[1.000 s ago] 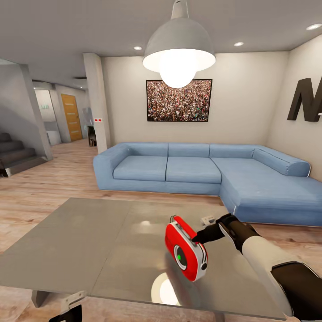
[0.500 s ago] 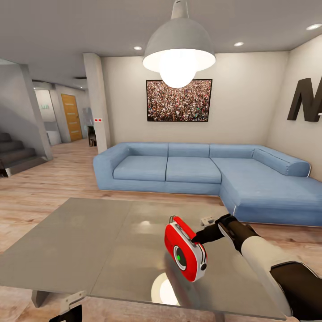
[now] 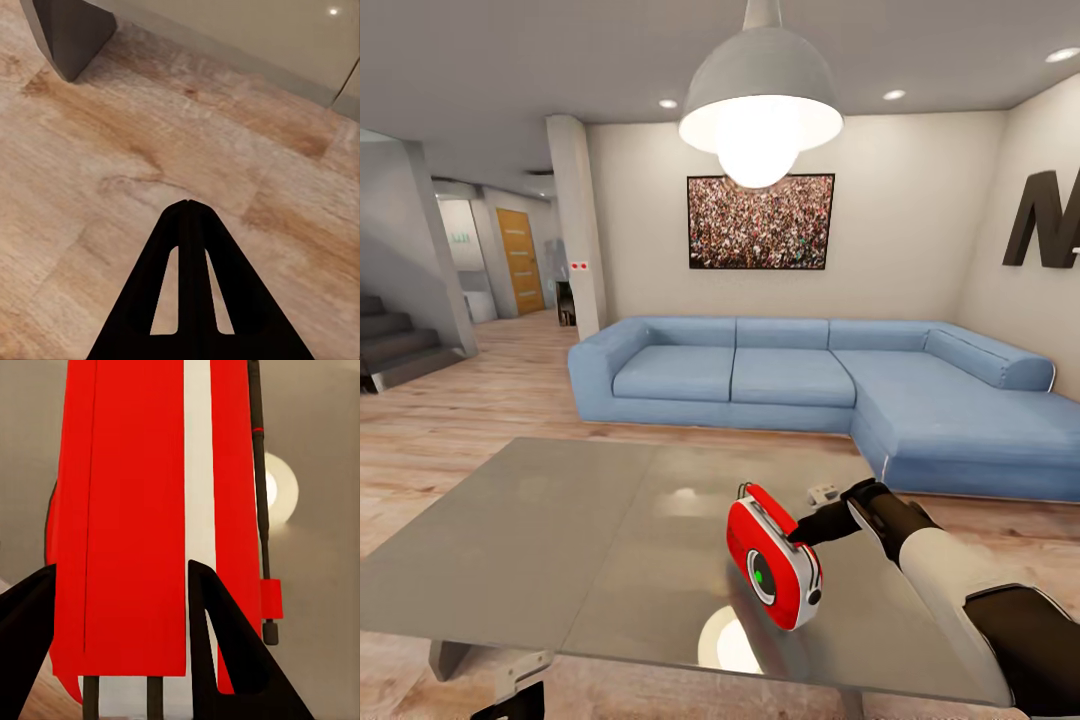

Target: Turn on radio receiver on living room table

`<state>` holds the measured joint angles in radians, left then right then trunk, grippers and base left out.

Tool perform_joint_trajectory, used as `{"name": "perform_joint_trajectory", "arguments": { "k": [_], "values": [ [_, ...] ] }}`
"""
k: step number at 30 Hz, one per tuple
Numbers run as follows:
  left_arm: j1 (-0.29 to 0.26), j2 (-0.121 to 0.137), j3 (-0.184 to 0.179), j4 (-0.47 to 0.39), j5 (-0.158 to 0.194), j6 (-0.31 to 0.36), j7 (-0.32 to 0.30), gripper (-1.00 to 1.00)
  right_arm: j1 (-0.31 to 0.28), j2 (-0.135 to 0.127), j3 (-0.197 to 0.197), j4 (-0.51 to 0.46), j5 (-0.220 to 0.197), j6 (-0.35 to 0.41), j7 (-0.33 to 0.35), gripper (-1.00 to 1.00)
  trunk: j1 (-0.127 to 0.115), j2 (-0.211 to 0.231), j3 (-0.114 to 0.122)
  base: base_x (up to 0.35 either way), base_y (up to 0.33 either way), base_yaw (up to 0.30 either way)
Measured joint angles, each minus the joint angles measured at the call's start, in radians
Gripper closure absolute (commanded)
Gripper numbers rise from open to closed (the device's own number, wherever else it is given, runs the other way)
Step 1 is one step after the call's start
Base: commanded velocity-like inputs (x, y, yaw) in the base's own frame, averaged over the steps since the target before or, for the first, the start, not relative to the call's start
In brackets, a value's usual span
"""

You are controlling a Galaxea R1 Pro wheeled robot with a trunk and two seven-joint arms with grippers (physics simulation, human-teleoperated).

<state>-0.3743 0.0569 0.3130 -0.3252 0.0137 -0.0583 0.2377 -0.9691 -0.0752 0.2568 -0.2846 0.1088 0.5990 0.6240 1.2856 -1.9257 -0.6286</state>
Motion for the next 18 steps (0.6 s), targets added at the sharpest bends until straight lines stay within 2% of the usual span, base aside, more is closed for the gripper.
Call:
{"name": "perform_joint_trajectory", "arguments": {
  "k": [4, 18],
  "values": [
    [0.000, 0.000, 0.000, 0.000, 0.000, 0.000, 0.000, 1.00, 0.000, 0.000, 0.000, 0.000, -0.001, -0.001, 0.000, 1.00, 0.015, -0.028, -0.013, 0.000, 0.000, 0.000],
    [0.000, -0.002, 0.000, 0.000, 0.000, 0.000, 0.000, 1.00, 0.000, 0.003, 0.001, 0.000, 0.001, 0.005, -0.010, 1.00, 0.015, -0.028, -0.013, 0.000, 0.000, 0.000]
  ]
}}
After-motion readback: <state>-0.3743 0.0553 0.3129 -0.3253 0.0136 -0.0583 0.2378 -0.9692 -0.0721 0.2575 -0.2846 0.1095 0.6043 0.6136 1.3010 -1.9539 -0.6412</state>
